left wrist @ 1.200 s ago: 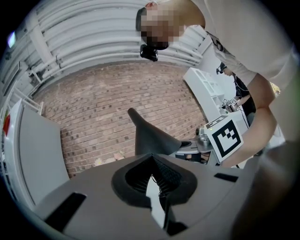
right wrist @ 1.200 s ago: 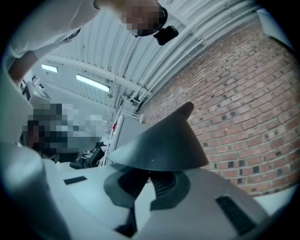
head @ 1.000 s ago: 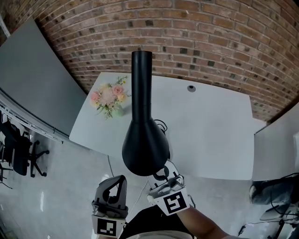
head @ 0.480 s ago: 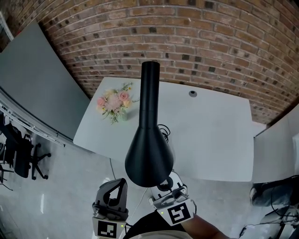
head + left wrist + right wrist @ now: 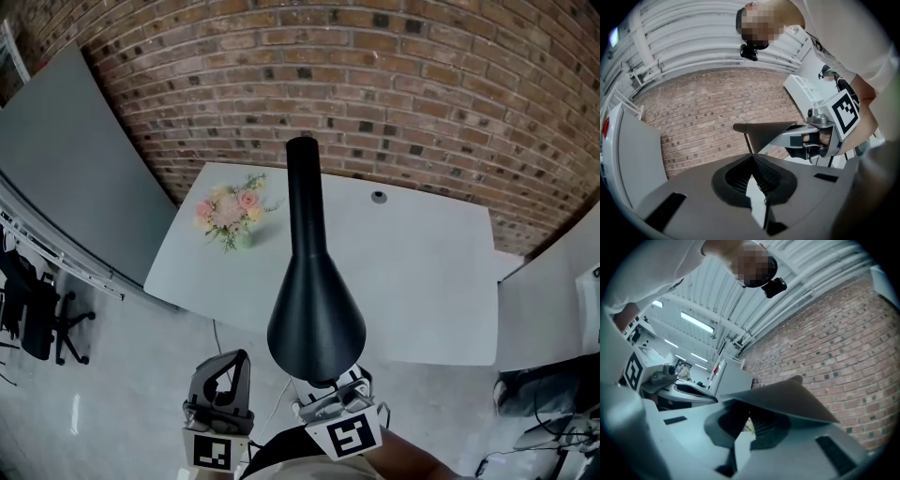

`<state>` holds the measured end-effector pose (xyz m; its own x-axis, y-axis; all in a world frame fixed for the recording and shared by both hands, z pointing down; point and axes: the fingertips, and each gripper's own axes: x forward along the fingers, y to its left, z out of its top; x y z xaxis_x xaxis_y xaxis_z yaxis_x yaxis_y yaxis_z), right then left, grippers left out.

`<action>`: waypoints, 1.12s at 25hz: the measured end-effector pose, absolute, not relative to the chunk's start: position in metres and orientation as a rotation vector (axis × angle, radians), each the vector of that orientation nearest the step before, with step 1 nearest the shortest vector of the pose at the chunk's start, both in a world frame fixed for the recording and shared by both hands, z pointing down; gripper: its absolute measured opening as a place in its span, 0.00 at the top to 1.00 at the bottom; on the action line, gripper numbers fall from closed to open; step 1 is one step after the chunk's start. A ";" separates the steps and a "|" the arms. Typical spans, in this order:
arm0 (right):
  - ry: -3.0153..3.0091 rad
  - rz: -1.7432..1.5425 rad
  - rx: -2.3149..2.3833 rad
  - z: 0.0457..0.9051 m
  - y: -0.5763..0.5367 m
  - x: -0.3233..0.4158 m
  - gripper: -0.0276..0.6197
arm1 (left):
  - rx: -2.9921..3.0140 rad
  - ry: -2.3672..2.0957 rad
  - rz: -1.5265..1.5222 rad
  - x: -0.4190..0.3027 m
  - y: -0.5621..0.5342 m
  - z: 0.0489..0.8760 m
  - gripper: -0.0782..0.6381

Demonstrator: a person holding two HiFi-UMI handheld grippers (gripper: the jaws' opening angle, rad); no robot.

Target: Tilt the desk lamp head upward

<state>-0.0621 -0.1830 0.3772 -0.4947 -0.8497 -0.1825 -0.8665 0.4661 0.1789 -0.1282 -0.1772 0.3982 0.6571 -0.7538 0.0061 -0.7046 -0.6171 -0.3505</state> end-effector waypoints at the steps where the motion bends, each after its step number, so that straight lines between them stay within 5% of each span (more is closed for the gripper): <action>1: 2.654 0.394 -1.552 0.376 -0.182 -0.063 0.93 | -2.560 1.163 -0.212 -0.129 -0.177 0.398 0.88; 28: 2.737 0.516 -1.573 0.321 -0.145 -0.047 0.93 | -2.571 1.115 -0.051 -0.075 -0.150 0.365 0.88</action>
